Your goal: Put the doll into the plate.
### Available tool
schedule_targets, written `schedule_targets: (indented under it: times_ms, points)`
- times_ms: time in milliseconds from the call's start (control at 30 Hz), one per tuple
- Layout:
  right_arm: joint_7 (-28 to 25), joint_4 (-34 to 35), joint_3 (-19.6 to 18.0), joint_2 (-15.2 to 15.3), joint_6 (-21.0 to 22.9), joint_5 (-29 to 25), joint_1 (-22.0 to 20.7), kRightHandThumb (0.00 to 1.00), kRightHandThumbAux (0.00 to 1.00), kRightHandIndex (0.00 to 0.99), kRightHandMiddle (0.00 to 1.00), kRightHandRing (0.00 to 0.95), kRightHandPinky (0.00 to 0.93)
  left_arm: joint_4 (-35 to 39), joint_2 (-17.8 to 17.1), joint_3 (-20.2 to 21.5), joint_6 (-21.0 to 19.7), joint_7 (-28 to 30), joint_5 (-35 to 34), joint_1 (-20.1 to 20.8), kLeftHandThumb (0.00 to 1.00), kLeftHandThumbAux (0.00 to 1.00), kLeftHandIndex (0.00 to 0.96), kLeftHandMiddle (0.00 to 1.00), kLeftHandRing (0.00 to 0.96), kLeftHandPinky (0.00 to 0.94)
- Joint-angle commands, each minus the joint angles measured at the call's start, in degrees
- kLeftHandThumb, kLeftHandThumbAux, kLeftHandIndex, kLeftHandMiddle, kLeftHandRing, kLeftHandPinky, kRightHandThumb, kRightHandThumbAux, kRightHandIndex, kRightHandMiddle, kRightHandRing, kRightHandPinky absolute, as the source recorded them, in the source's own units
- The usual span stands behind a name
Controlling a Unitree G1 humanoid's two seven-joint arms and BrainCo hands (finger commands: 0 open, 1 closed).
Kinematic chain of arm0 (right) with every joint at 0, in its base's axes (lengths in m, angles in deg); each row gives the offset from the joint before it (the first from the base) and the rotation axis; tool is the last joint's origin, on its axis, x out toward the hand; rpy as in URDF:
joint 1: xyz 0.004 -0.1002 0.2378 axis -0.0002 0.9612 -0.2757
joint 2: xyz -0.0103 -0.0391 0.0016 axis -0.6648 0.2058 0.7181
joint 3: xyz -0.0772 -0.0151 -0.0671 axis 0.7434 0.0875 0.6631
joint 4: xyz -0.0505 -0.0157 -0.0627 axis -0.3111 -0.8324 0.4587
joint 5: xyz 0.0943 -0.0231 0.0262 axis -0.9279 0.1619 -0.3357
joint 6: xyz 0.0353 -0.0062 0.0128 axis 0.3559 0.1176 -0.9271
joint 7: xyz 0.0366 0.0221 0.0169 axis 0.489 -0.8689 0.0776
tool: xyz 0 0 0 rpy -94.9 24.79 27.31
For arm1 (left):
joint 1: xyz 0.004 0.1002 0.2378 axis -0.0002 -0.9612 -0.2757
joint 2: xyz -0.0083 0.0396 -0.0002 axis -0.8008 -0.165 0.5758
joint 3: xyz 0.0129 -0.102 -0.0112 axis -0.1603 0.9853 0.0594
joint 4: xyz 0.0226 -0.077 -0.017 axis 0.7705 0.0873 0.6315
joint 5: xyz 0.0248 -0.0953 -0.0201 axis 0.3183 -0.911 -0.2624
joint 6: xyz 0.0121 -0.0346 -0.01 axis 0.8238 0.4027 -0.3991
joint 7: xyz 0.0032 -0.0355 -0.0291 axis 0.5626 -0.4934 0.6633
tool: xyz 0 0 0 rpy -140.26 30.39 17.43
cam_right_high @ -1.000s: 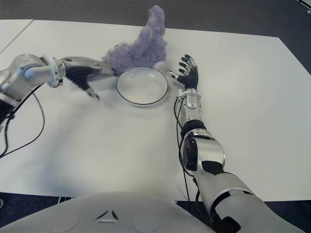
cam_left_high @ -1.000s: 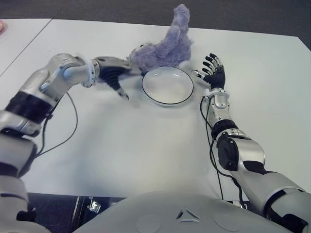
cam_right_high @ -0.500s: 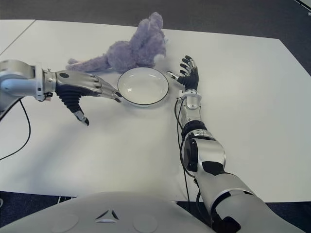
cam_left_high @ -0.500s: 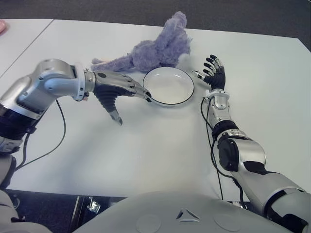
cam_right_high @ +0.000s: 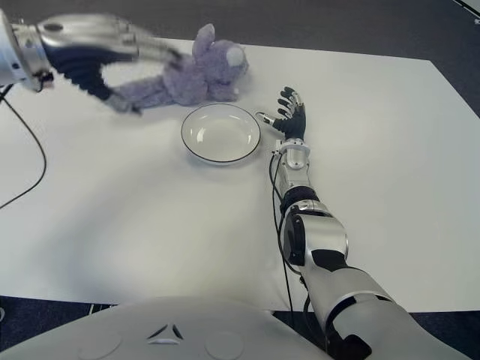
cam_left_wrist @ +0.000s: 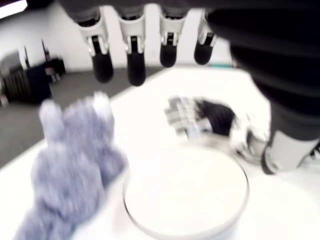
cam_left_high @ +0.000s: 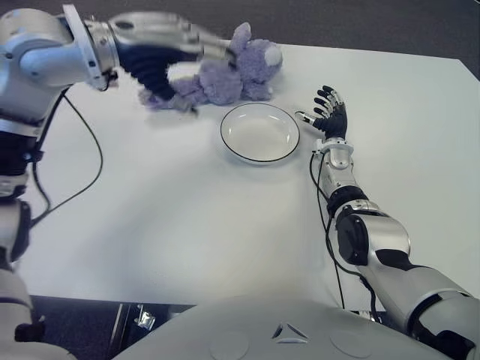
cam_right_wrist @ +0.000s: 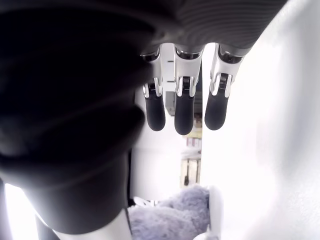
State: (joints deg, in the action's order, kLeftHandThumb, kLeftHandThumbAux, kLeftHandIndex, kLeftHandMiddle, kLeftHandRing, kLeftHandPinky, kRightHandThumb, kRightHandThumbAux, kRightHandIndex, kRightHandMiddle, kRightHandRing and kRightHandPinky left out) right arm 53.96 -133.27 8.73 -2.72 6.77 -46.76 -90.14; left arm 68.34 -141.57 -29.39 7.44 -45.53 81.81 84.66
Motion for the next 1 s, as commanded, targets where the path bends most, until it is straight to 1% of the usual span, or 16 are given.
schedule_targets:
  times_ms: [33,100,200,267,300,367,400,500,600,633,733,767,833,867,900,1000]
  points:
    - [1.93,-8.75,2.09,-3.29,7.26,2.76,13.43,0.000,0.985,0.169,0.196,0.196,0.228,-10.53,11.24,2.49,2.03,-25.36,13.21,-1.95,0.258,0.546,0.147,0.115,0.180,0.262]
    - [2.34,-8.76,2.51,-3.28,7.30,3.15,13.47,0.000,0.982,0.172,0.196,0.195,0.227,-12.57,12.66,2.79,2.30,-31.18,15.25,-1.78,0.306,0.538,0.161,0.124,0.184,0.268]
    - [2.83,-8.79,3.12,-3.24,7.46,3.66,13.49,0.000,0.981,0.174,0.197,0.195,0.228,-18.24,15.19,1.34,2.22,-42.89,20.54,0.92,0.342,0.536,0.172,0.128,0.181,0.260]
    - [3.05,-8.81,3.42,-3.25,7.55,3.84,13.51,0.000,0.977,0.176,0.198,0.196,0.229,-21.32,16.37,0.42,2.04,-49.15,23.18,2.64,0.354,0.540,0.180,0.125,0.173,0.247]
    - [3.19,-8.82,3.54,-3.26,7.55,3.88,13.54,0.000,0.975,0.176,0.198,0.196,0.230,-25.15,17.61,-0.77,1.30,-53.47,24.75,5.00,0.356,0.541,0.181,0.124,0.171,0.245]
    - [3.40,-8.83,3.71,-3.30,7.53,3.87,13.57,0.000,0.965,0.175,0.196,0.195,0.225,-29.78,18.91,-2.21,0.62,-58.32,26.48,7.78,0.357,0.550,0.187,0.119,0.161,0.223]
    - [3.52,-8.85,3.83,-3.30,7.59,3.91,13.58,0.000,0.963,0.175,0.196,0.195,0.225,-34.18,19.84,-3.63,-0.48,-61.43,27.64,10.36,0.357,0.551,0.188,0.118,0.159,0.221]
    - [3.96,-8.87,4.05,-3.33,7.48,3.99,13.73,0.000,0.956,0.173,0.195,0.194,0.223,-42.28,21.06,-6.04,-1.83,-66.44,29.28,14.51,0.346,0.559,0.188,0.105,0.140,0.205]
    - [4.53,-8.88,4.35,-3.33,7.40,4.22,13.84,0.000,0.958,0.176,0.196,0.194,0.220,-48.83,21.99,-7.52,-2.58,-69.02,29.73,17.13,0.346,0.546,0.171,0.073,0.120,0.202]
    - [4.74,-8.88,4.58,-3.33,7.50,4.40,13.82,0.000,0.958,0.176,0.196,0.194,0.220,-52.25,22.81,-8.21,-3.58,-69.23,29.66,18.32,0.346,0.543,0.167,0.066,0.116,0.200]
    - [5.06,-8.89,5.06,-3.30,7.69,4.58,13.79,0.000,0.958,0.178,0.196,0.193,0.218,-59.05,24.62,-9.81,-5.86,-69.25,29.63,20.40,0.321,0.512,0.150,0.034,0.105,0.220]
    - [5.07,-8.90,5.16,-3.29,7.71,4.56,13.80,0.000,0.957,0.178,0.195,0.193,0.217,-60.64,25.28,-10.08,-6.59,-68.05,29.29,20.57,0.314,0.504,0.146,0.026,0.103,0.223]
    - [5.09,-8.90,5.28,-3.29,7.74,4.55,13.80,0.000,0.955,0.177,0.194,0.192,0.217,-62.60,26.01,-10.57,-7.20,-67.00,28.85,20.89,0.310,0.491,0.140,0.013,0.085,0.193]
    - [5.03,-8.91,5.26,-3.31,7.81,4.50,13.81,0.000,0.954,0.177,0.194,0.191,0.216,-64.01,26.79,-10.91,-8.23,-64.99,28.50,20.84,0.309,0.486,0.138,0.008,0.078,0.181]
    - [5.01,-8.91,5.26,-3.35,7.85,4.48,13.82,0.000,0.950,0.176,0.192,0.190,0.215,-65.04,27.28,-11.19,-8.86,-63.79,28.31,20.85,0.313,0.476,0.132,0.005,0.053,0.143]
    - [5.23,-8.90,5.49,-3.38,7.99,4.54,13.88,0.000,0.942,0.174,0.191,0.189,0.213,-67.63,29.34,-12.39,-10.69,-59.18,27.96,20.27,0.316,0.452,0.116,0.001,0.018,0.071]
